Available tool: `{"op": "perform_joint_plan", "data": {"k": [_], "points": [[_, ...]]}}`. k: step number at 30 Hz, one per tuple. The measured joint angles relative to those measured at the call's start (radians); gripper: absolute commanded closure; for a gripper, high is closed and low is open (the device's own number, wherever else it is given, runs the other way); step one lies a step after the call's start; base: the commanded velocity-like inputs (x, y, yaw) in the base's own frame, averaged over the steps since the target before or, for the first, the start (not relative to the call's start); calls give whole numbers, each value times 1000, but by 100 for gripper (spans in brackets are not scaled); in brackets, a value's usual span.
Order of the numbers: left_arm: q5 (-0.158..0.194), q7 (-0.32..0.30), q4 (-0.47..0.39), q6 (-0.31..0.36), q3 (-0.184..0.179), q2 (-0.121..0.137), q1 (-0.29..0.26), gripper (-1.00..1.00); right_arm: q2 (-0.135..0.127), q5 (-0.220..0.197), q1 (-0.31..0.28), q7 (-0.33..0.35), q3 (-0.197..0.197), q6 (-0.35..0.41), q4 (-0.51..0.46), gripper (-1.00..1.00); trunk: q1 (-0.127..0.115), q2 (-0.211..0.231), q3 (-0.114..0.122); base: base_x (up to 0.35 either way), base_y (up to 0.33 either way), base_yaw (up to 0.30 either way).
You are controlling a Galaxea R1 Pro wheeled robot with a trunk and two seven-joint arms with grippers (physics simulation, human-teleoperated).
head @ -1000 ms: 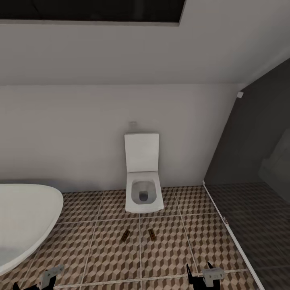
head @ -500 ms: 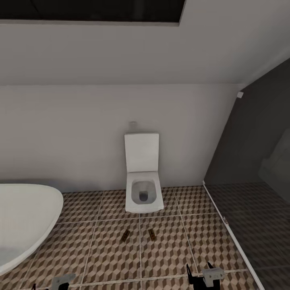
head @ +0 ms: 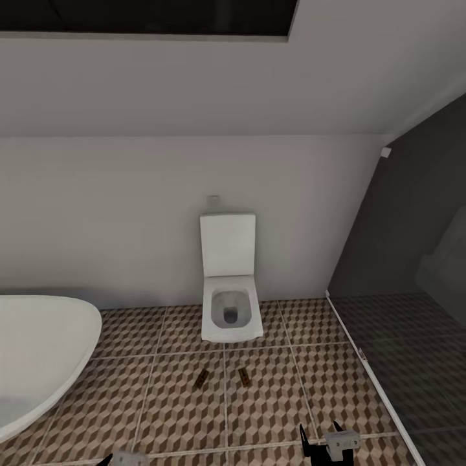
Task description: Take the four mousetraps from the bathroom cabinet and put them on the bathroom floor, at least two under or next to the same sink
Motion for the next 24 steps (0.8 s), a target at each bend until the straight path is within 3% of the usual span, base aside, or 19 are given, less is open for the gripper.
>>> {"op": "perform_joint_plan", "data": {"k": [7,24], "points": [[1,-75,-1,0,0,24,0,-100,0,0,0,0,0,0,0,-100,0,0,0,0,0,0],[1,-80,31,4,3,34,0,-100,0,0,0,0,0,0,0,-100,0,0,0,0,0,0]]}}
